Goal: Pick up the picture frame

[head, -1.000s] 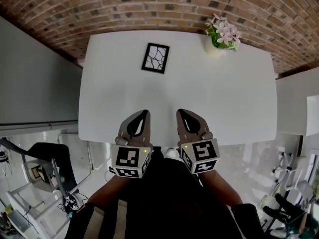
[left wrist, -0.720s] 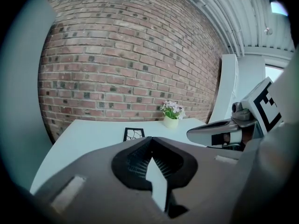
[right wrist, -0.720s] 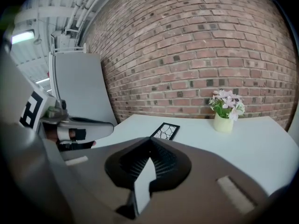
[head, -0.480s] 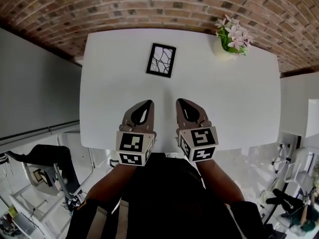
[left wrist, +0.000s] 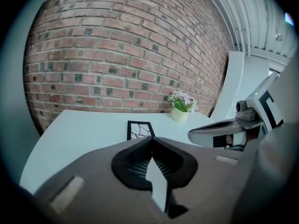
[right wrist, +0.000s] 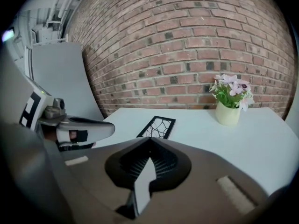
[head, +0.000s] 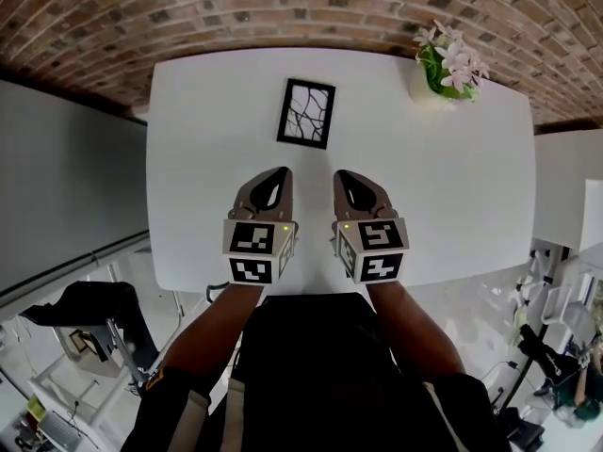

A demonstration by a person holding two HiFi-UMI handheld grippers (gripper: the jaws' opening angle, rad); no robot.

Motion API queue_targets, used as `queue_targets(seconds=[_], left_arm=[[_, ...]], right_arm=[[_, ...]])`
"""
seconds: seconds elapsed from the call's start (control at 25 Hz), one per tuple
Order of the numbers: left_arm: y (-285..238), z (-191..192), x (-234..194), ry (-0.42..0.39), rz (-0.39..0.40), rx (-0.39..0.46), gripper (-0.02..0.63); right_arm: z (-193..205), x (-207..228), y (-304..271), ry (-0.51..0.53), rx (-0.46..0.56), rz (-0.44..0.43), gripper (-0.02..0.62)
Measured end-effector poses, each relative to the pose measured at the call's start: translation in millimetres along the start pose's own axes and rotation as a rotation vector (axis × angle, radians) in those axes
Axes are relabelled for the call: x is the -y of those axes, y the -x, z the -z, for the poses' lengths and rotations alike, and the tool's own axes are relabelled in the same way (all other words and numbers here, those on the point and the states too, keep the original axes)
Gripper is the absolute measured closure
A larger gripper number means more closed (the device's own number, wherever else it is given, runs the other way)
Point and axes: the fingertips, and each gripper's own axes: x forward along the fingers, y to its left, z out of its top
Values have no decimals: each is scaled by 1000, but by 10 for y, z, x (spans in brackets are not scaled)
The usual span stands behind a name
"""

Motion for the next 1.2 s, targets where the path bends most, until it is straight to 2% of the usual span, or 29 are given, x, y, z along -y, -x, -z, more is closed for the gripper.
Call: queue_targets(seconds=[0.16, 0.24, 0.4, 0.44, 0.84, 1.2], left_arm=[[-199, 24, -130, 12, -5, -33, 604], [-294, 50, -183, 22, -2, -49, 577], [-487, 92, -289, 33, 0, -83, 567], [-538, 102, -316, 34, 0, -92, 558], [-930, 231, -631, 59, -20, -161, 521], [-1126, 387, -709, 70, -25, -233, 499]], right_arm=[[46, 60, -184, -13, -30, 11, 592], [81, 88, -280, -24, -49, 15, 592], [105, 164, -468, -43, -74, 26, 590], [106, 186, -515, -47, -78, 29, 561], [219, 365, -991, -117, -155, 46, 517], [312, 419, -1182, -183, -186, 37, 485]])
